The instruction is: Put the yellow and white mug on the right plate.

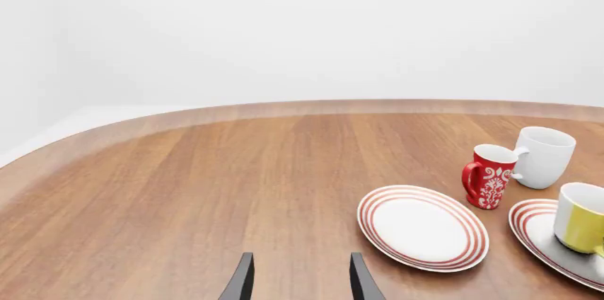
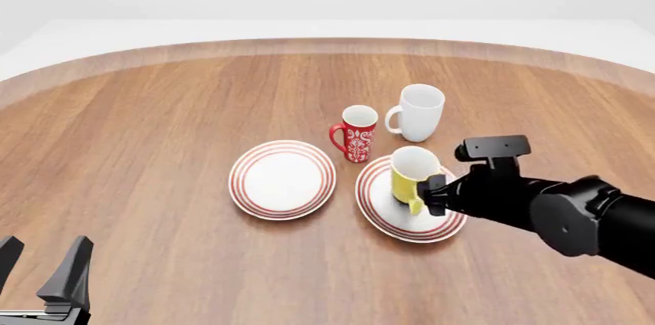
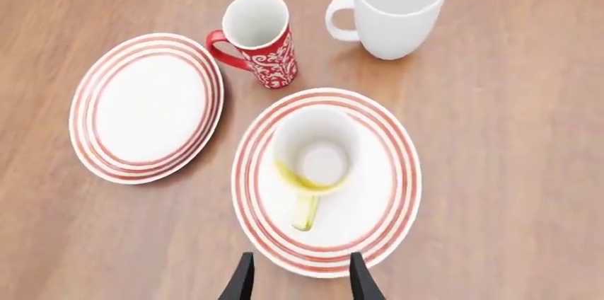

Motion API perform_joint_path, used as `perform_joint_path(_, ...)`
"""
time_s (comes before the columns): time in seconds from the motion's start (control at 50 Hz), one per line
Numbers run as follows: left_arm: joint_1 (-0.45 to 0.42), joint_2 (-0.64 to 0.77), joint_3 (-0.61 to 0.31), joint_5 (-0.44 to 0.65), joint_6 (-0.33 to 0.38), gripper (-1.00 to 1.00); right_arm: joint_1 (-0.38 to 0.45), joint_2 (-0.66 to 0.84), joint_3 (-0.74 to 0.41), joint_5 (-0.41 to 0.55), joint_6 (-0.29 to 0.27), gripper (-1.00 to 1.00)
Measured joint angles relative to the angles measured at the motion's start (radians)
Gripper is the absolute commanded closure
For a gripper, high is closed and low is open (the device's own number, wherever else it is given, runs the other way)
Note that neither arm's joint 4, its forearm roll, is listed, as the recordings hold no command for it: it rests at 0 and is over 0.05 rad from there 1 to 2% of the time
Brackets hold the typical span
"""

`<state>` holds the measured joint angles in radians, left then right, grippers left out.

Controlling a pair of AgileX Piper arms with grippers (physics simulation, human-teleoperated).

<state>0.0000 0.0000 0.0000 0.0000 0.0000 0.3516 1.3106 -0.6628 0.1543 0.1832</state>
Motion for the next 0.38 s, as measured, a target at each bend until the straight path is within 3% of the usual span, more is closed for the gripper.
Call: perform_joint_path(0.38, 0.0, 0.0, 0.0, 0.0, 0.0, -1.0, -0.015, -0.157, -0.036, 0.128, -0.035, -1.0)
